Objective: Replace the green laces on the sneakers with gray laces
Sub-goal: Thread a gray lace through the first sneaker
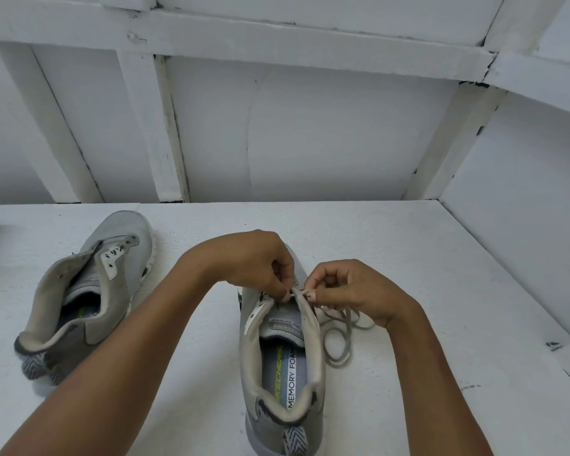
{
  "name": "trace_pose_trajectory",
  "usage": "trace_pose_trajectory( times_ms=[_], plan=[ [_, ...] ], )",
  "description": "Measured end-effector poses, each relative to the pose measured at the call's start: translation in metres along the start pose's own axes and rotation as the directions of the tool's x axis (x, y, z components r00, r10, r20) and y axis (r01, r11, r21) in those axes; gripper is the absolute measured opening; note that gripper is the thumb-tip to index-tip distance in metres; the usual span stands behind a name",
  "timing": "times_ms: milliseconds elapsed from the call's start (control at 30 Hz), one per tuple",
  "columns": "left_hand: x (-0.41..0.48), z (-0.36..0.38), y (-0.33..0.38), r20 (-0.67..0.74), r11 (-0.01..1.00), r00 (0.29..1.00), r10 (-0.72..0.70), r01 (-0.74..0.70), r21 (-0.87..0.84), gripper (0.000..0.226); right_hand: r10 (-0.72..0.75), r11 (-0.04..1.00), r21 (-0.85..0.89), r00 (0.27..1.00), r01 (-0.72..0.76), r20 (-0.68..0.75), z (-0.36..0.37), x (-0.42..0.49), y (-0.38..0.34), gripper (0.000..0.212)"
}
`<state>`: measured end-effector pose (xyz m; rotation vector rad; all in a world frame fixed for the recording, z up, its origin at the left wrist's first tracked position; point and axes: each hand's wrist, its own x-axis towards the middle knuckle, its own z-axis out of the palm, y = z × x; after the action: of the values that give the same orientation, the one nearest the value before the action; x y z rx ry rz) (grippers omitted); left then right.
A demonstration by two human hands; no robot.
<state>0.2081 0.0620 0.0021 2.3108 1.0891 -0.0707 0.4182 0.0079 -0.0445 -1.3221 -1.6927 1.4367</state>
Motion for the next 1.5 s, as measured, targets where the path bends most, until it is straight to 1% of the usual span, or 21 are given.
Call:
trace_pose_trajectory(
  times_ms=[100,200,300,367,500,633,733,800,833,867,933,967,1000,1067,1167,1333,1400,1500],
  plan=[
    [0.001,0.002,0.002,-0.026,1.0,1.0,0.017,-0.017,-0.004,0.007,-0.039,0.999,-0.004,0.997,0.039,-0.061,0.001,0.0,-0.003,0.008],
    [-0.001,0.005,0.003,-0.073,0.999,0.997,0.035,-0.035,0.001,0.01,-0.081,0.996,0.03,0.991,0.085,-0.11,0.001,-0.001,-0.005,0.012],
    [-0.004,0.009,0.003,-0.117,0.998,0.991,0.063,-0.064,-0.002,0.014,-0.11,0.992,0.045,0.984,0.117,-0.137,0.001,-0.003,-0.006,0.018],
    [-0.005,0.01,0.001,-0.129,0.996,0.989,0.077,-0.082,-0.035,0.017,-0.122,0.991,0.036,0.982,0.128,-0.143,0.003,-0.004,-0.005,0.021],
    [-0.007,0.012,-0.001,-0.152,0.989,0.984,0.095,-0.11,-0.094,0.021,-0.141,0.989,0.027,0.972,0.148,-0.186,0.005,-0.004,0.001,0.019],
    [-0.011,0.016,-0.002,-0.204,0.981,0.973,0.109,-0.138,-0.133,0.023,-0.163,0.984,0.033,0.963,0.174,-0.213,0.008,-0.003,0.005,0.018],
    [-0.012,0.019,-0.004,-0.208,0.977,0.97,0.127,-0.159,-0.145,0.024,-0.089,0.996,0.012,0.982,0.093,-0.169,0.007,-0.001,0.006,0.016],
    [-0.012,0.02,-0.005,-0.203,0.978,0.97,0.13,-0.159,-0.135,0.023,-0.017,1.0,0.016,0.995,0.019,-0.094,0.005,-0.001,0.004,0.011],
    [-0.012,0.019,-0.005,-0.207,0.979,0.97,0.127,-0.156,-0.131,0.022,0.017,0.999,0.032,0.999,-0.015,-0.047,0.005,-0.001,0.003,0.005],
    [-0.012,0.02,-0.005,-0.214,0.981,0.969,0.121,-0.15,-0.123,0.022,0.048,0.998,0.051,0.999,-0.047,-0.003,0.005,-0.001,0.002,0.009],
    [-0.011,0.02,-0.003,-0.226,0.988,0.969,0.102,-0.125,-0.09,0.023,0.128,0.988,0.085,0.991,-0.131,0.039,0.006,0.001,-0.001,0.033],
    [-0.01,0.019,-0.002,-0.221,0.992,0.972,0.086,-0.104,-0.073,0.023,0.178,0.979,0.095,0.983,-0.181,0.044,0.007,0.002,-0.002,0.041],
    [-0.009,0.019,-0.002,-0.21,0.995,0.975,0.069,-0.082,-0.053,0.021,0.224,0.969,0.09,0.973,-0.228,0.056,0.008,0.002,-0.004,0.045],
    [-0.008,0.019,-0.001,-0.208,0.998,0.976,0.058,-0.059,0.002,0.018,0.271,0.959,0.058,0.958,-0.277,0.096,0.009,0.002,-0.005,0.045],
    [-0.011,0.02,0.002,-0.278,0.993,0.956,0.094,-0.068,0.101,0.016,0.247,0.963,0.078,0.959,-0.259,0.14,0.01,0.001,-0.008,0.041],
    [-0.011,0.024,0.004,-0.354,0.972,0.925,0.136,-0.056,0.227,0.015,0.22,0.965,0.117,0.965,-0.237,0.141,0.011,0.003,-0.01,0.026],
    [-0.01,0.025,0.003,-0.374,0.969,0.916,0.146,-0.056,0.239,0.016,0.209,0.961,0.152,0.968,-0.229,0.14,0.012,0.004,-0.01,0.018],
    [-0.009,0.026,0.001,-0.35,0.981,0.926,0.141,-0.084,0.175,0.016,0.202,0.95,0.219,0.973,-0.222,0.112,0.013,0.005,-0.009,0.014]
  ],
)
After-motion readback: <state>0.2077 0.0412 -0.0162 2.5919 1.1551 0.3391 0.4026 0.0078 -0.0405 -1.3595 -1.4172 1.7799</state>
